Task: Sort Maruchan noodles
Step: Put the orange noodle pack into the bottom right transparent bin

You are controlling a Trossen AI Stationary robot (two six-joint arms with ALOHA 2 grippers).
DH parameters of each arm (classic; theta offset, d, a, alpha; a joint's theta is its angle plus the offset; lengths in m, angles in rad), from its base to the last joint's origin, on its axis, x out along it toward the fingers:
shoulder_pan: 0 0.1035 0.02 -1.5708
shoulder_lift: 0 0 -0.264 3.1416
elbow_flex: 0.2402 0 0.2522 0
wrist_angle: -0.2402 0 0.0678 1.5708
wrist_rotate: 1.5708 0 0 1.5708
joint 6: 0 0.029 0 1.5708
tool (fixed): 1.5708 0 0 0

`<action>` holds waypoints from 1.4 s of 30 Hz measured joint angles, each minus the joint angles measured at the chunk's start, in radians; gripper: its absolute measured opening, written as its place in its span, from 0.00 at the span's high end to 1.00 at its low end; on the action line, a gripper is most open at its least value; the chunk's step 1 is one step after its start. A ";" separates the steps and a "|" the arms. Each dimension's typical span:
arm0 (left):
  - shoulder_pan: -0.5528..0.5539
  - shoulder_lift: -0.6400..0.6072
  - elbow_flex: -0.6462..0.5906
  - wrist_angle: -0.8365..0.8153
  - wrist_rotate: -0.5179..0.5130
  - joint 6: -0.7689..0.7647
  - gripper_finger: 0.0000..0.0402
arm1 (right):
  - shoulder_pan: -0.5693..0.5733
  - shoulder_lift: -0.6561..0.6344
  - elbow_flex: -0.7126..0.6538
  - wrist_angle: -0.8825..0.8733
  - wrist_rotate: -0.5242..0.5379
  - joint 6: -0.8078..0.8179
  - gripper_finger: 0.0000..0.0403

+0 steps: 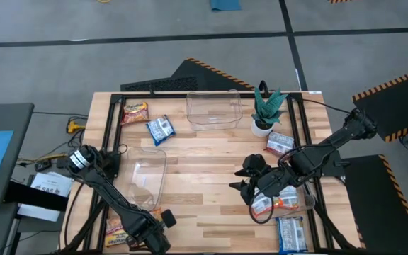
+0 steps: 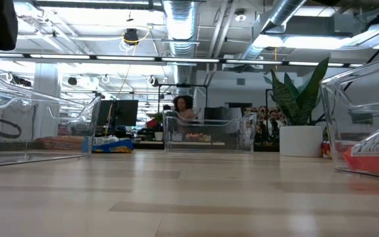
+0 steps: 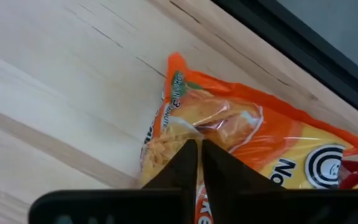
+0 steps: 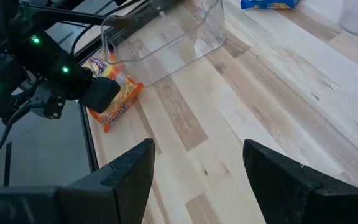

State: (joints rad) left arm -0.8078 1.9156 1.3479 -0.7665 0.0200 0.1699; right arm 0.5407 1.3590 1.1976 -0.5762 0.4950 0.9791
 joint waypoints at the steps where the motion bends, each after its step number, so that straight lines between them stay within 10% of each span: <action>1: 0.001 0.000 0.001 -0.001 0.000 -0.009 0.99 | 0.000 0.000 0.000 0.000 0.000 0.000 0.33; 15: 0.003 0.000 0.175 -0.063 0.071 -0.089 0.97 | -0.007 0.000 0.000 0.000 0.002 -0.001 0.33; 30: -0.002 0.007 0.137 -0.027 -0.016 -0.442 0.39 | -0.027 0.002 0.000 -0.001 0.001 -0.029 0.33; 42: -0.036 0.125 0.137 -0.056 -0.019 -0.492 0.33 | -0.028 0.002 0.000 0.000 0.002 -0.038 0.33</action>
State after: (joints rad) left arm -0.8438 2.0410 1.4849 -0.8223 0.0005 -0.3223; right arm 0.5125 1.3609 1.1976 -0.5766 0.4965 0.9413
